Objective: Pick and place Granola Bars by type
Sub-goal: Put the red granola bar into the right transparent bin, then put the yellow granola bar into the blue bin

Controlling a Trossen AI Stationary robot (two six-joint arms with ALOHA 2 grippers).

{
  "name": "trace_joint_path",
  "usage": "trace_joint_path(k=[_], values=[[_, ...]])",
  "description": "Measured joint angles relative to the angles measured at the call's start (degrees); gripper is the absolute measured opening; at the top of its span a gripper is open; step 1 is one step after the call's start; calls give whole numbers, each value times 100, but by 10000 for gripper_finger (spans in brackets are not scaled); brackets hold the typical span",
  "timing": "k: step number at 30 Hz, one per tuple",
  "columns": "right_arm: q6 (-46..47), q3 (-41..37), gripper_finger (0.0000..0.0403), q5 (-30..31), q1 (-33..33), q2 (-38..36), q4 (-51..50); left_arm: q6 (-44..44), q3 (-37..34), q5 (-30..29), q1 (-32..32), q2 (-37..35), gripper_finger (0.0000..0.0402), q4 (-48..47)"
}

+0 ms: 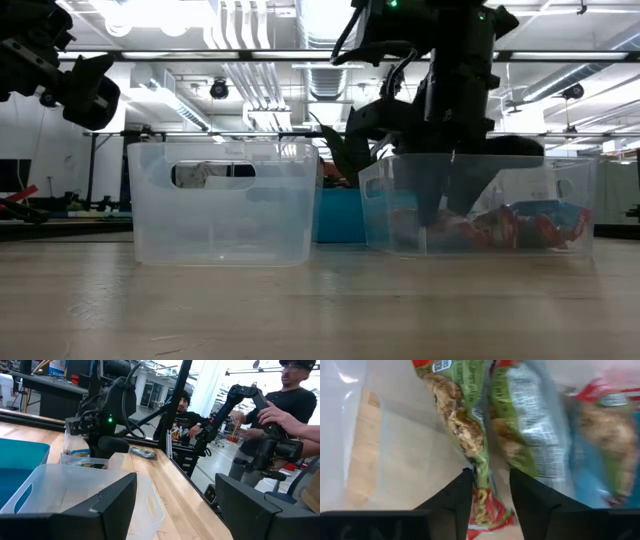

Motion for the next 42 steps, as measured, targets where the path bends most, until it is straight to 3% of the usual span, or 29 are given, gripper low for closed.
trace_joint_path(k=[7, 26, 42], values=[[-929, 195, 150, 11, -4, -243, -82, 1, 0, 0, -1, 1, 250, 2], [-4433, 1086, 142, -60, -263, -1111, -697, 1, -1, 0, 1, 2, 250, 4], [-8174, 1295, 179, -1395, -47, -2077, -1923, 1, 1, 0, -1, 2, 250, 4]])
